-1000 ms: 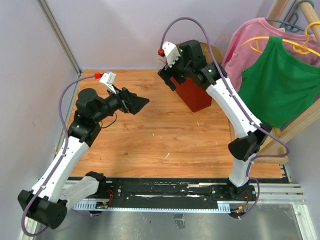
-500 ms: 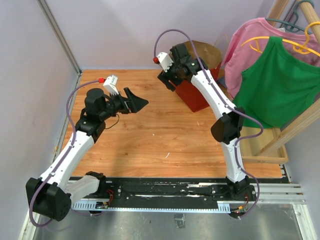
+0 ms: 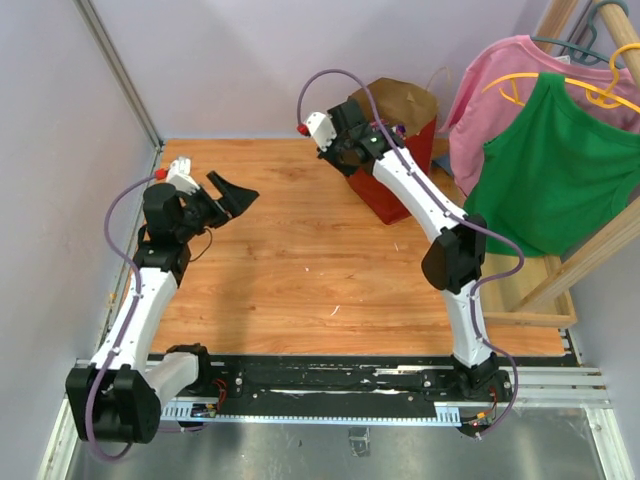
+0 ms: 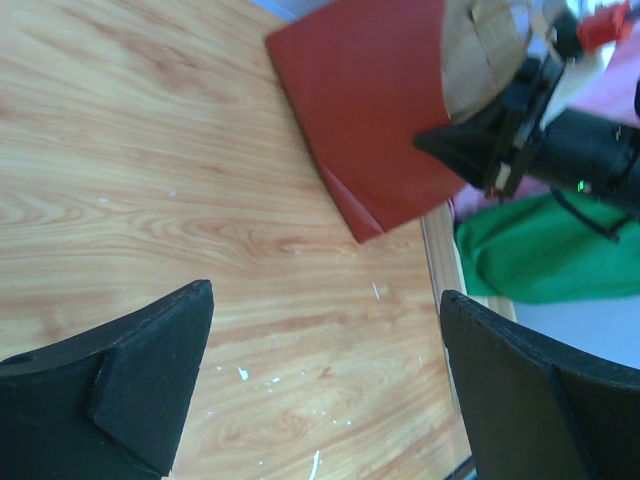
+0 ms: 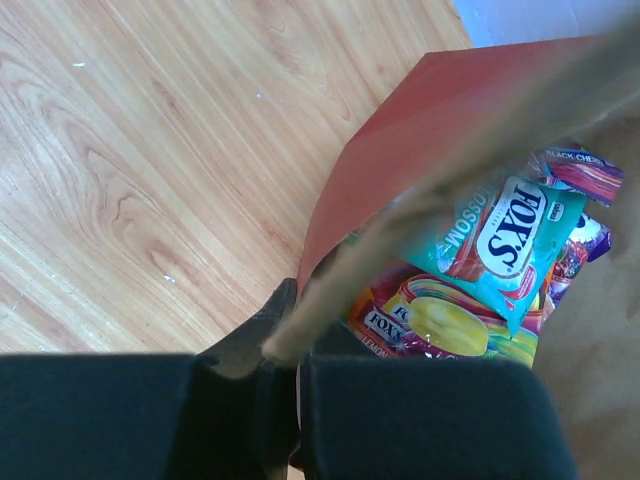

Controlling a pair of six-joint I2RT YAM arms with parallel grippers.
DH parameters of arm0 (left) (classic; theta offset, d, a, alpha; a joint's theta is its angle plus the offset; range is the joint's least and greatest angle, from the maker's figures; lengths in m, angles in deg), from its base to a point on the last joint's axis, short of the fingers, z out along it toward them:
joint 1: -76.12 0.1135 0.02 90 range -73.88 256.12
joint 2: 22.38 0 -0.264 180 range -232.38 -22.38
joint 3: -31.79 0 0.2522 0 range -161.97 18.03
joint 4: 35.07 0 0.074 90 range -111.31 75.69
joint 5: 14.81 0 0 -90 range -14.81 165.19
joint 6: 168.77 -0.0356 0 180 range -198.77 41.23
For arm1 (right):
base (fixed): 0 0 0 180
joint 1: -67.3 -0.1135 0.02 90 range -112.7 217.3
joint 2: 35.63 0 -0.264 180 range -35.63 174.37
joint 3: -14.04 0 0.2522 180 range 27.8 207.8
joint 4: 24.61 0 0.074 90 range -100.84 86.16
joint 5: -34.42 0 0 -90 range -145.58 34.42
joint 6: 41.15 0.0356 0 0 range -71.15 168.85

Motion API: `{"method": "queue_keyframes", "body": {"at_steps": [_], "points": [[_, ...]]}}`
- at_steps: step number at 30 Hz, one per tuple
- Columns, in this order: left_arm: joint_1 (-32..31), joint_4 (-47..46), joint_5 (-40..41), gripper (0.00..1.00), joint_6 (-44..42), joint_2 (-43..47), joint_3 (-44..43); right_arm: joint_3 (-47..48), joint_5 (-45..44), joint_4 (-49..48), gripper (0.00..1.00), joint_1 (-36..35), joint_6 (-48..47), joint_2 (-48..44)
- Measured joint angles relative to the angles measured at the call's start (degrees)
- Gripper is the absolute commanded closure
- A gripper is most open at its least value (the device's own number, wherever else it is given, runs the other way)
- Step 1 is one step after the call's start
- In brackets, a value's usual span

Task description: Take the snacks out of the paper bag

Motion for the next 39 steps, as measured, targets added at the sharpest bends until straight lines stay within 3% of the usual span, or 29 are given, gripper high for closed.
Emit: {"method": "queue_keyframes", "body": {"at_steps": [6,10,19,20,21,23,25,27,30,39], "points": [[8.7,1.42,-0.04,0.0,2.19,4.22,2.05,-4.7,-7.69,-2.51,0.99,-5.81,-0.5,-0.39],[12.24,3.87,0.96,0.0,2.23,7.04,2.05,-12.9,-13.31,-5.99,0.99,-11.37,-0.48,-2.69],[15.34,9.49,4.79,0.0,1.11,8.46,2.1,-38.4,-31.39,-13.0,0.98,-34.01,7.02,-8.39],[15.58,9.99,5.25,0.0,0.79,8.41,2.16,-41.33,-32.89,-13.99,0.94,-36.89,9.29,-8.39],[15.76,10.45,5.6,0.0,0.55,8.41,2.25,-45.05,-34.21,-15.06,0.83,-40.26,12.09,-8.41],[15.96,11.06,6.34,0.0,0.0,8.44,2.54,-50.75,-35.45,-16.28,0.32,-44.89,16.79,-8.39],[16.02,11.52,6.82,0.0,-0.57,8.59,3.02,-55.74,-38.62,-16.31,0.03,-49.27,21.11,-8.44],[16.02,12.0,6.91,0.0,-1.14,8.87,3.8,-58.27,-42.58,-16.02,0.02,-51.74,23.76,-12.0],[16.02,12.28,6.67,0.0,-2.1,9.51,5.42,-62.58,-39.12,-19.45,0.02,-53.09,28.35,-17.64],[16.06,12.83,0.92,0.0,-3.39,15.43,15.69,-68.76,-34.62,-26.49,0.02,-55.1,27.85,-38.25]]}}
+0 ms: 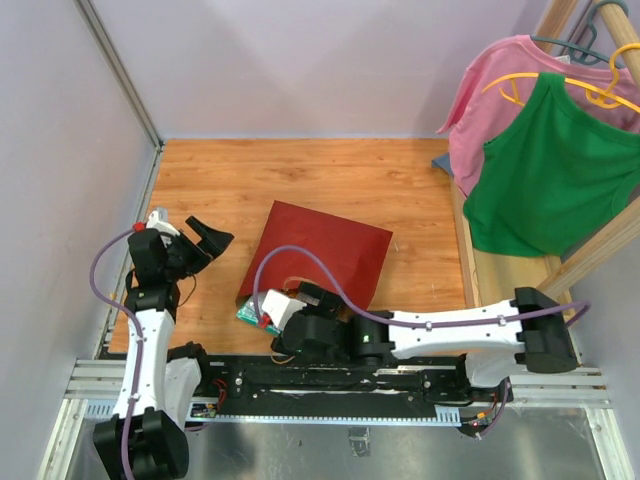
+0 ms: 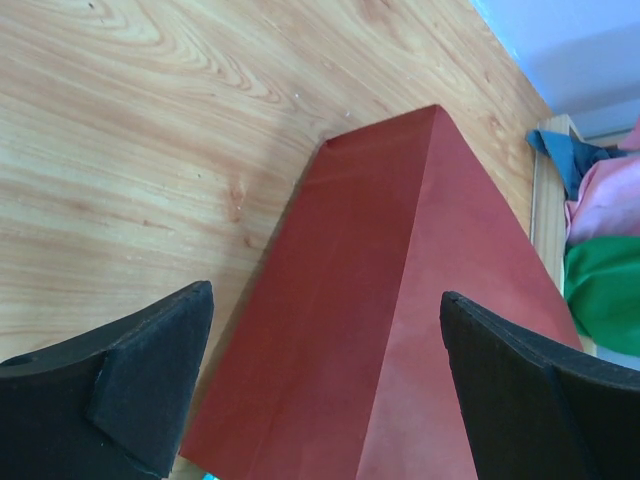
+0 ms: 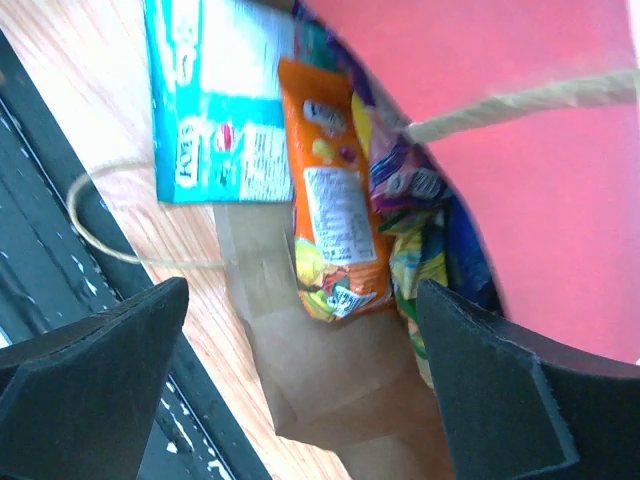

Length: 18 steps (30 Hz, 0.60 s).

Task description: Take the snacks out of the paper bag

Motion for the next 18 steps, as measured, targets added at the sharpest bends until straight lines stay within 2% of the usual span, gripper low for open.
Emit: {"method": "queue_keyframes", "body": {"at_steps": [4,13,18], "points": [[0.0,0.0,-1.2,0.0,0.07,2.32,2.27,0.52,0.81,-2.54,0.02,1.16,0.81,-2.99],[-0.61,-4.26,-3.78,0.0,6.36,3.15,8.26,0.44,1.07,-3.65,0.02,8.72,4.98,2.21],[-7.72,-9.81,-2.4,0.0,10.84,-0.79,10.49,0.52,0.74,-6.05,0.02,13.11,5.55,4.22]]}}
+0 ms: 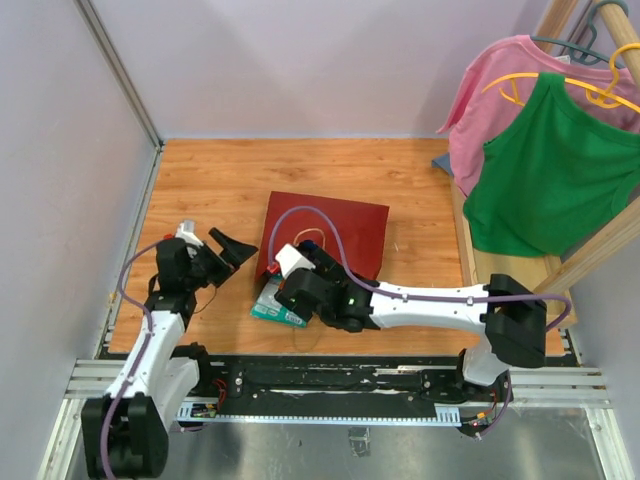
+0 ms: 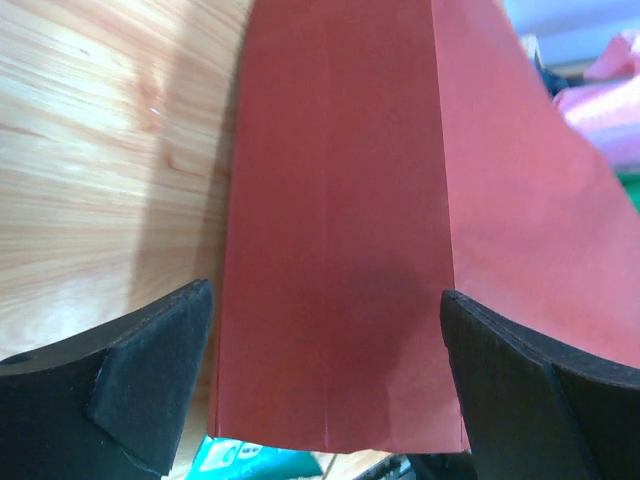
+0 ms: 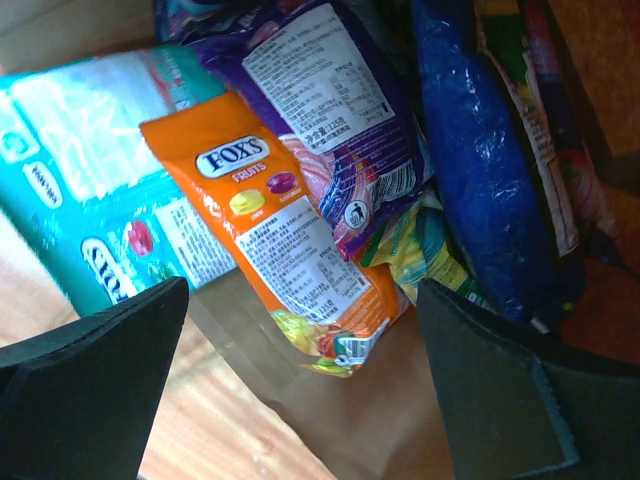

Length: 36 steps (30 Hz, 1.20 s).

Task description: Take the snacks out of the paper bag

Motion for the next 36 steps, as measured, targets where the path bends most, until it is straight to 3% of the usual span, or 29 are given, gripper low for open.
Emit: {"method": "queue_keyframes", "body": {"at_steps": [5,11,22,32,36], "points": [[-9.03,-7.61,3.28,0.0,2.84,-10.38,-0.96,0.0,-0.24,-2.08,0.02,5.22,0.5,2.84],[-11.61,-14.21,6.23,0.0,4.15,-26.62,-8.98,1.2,0.74,-4.52,0.02,12.39,0.35,7.26],[-16.48,-20.02,8.15,0.0,3.39,-57.51,-41.77,15.78,11.72,-10.88,0.02,28.17,-3.3,17.81],[-19.34,-15.39,8.46,0.0,3.72,-84.0,-77.88,28.5,18.27,-11.61,0.02,41.11,-7.08,28.68],[-21.35,-12.37,10.32,0.0,2.58,-86.25,-81.85,26.23,22.03,-11.8,0.02,43.41,-7.85,26.38]]}}
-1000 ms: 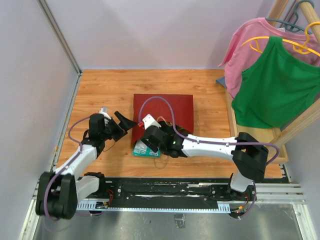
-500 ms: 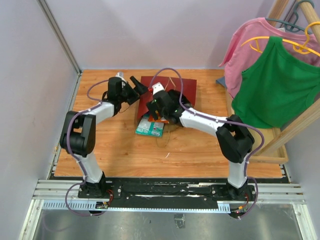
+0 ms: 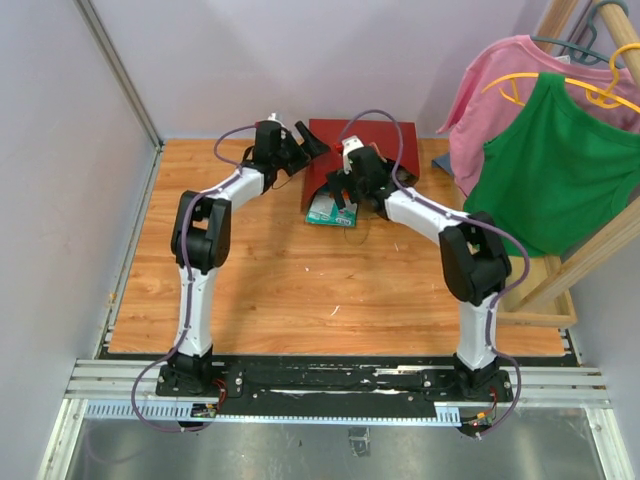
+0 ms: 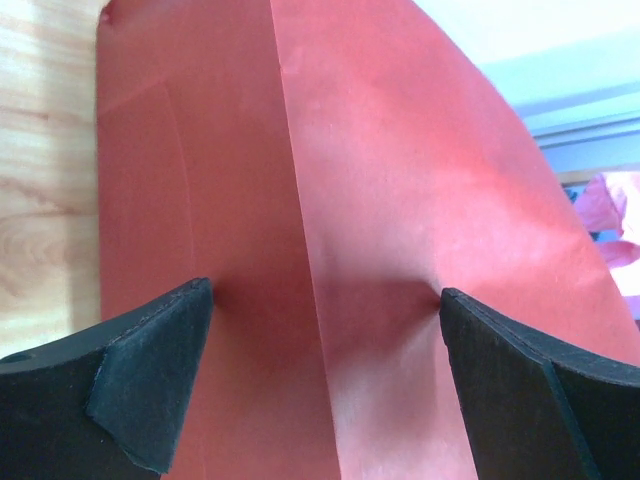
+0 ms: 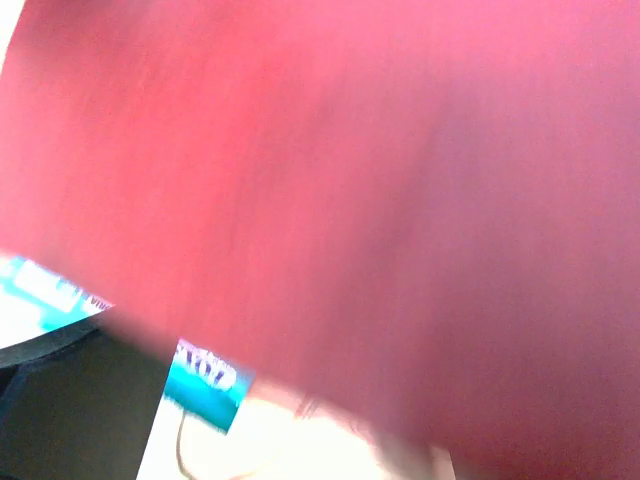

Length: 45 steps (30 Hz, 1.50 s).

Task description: Take the snacks out of the paper bag

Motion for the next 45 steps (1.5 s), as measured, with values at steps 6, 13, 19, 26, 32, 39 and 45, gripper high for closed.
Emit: {"method": "queue_keyframes", "body": {"at_steps": [6,13,19,26,32,39,45], "points": [[-1.25,4.9,7.04,0.0,-6.29,14.38,12.81,-16.02,7.67,0.09,0.02,-0.76,-0.79,-17.35],[5.46,3.89,9.55,0.0,-11.63,49.46,40.26,-39.78,9.09,-2.05,0.02,-9.46,3.26,-45.0],[3.78,4.44,9.38,0.0,-11.28,71.91,66.31,-63.69,5.14,-1.22,0.02,-14.8,12.22,-68.87],[-2.25,9.7,10.51,0.0,-8.79,89.94,81.94,-72.04,-1.01,7.93,0.02,-14.78,19.1,-93.81],[-2.23,10.62,10.75,0.0,-9.01,92.85,82.79,-72.0,-3.89,11.89,0.02,-14.78,21.38,-94.51],[-2.25,10.27,8.66,0.0,-9.09,86.86,82.09,-70.1,-5.66,15.02,0.02,-14.78,23.17,-87.08],[-2.25,7.52,6.47,0.0,-7.69,85.44,81.59,-69.88,-5.92,15.32,0.02,-14.78,23.78,-87.06]]}}
